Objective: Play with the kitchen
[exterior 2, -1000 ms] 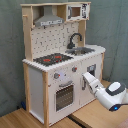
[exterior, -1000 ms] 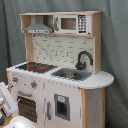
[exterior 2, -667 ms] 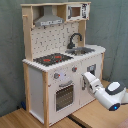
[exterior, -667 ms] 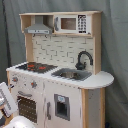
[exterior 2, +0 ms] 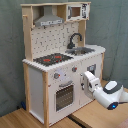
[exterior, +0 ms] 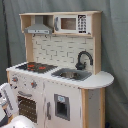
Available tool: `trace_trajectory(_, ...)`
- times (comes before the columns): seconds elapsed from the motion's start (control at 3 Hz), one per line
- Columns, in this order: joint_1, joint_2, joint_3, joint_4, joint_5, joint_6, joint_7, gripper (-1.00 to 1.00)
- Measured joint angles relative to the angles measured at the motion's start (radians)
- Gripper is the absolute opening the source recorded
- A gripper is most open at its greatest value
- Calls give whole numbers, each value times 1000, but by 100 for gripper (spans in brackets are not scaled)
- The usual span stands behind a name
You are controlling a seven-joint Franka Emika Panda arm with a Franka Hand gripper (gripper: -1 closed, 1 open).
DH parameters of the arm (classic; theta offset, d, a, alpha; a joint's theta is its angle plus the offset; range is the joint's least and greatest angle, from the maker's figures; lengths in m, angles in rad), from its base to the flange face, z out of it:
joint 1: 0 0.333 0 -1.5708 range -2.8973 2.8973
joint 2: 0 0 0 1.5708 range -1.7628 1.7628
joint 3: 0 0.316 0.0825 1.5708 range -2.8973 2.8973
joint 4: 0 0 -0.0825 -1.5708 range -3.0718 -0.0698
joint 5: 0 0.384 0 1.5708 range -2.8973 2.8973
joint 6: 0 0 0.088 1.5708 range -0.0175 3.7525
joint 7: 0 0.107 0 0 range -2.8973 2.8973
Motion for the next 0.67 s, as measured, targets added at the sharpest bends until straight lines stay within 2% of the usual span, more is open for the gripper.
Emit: trace_trajectory(0.67,-72,-4,40,14,0,92,218,100)
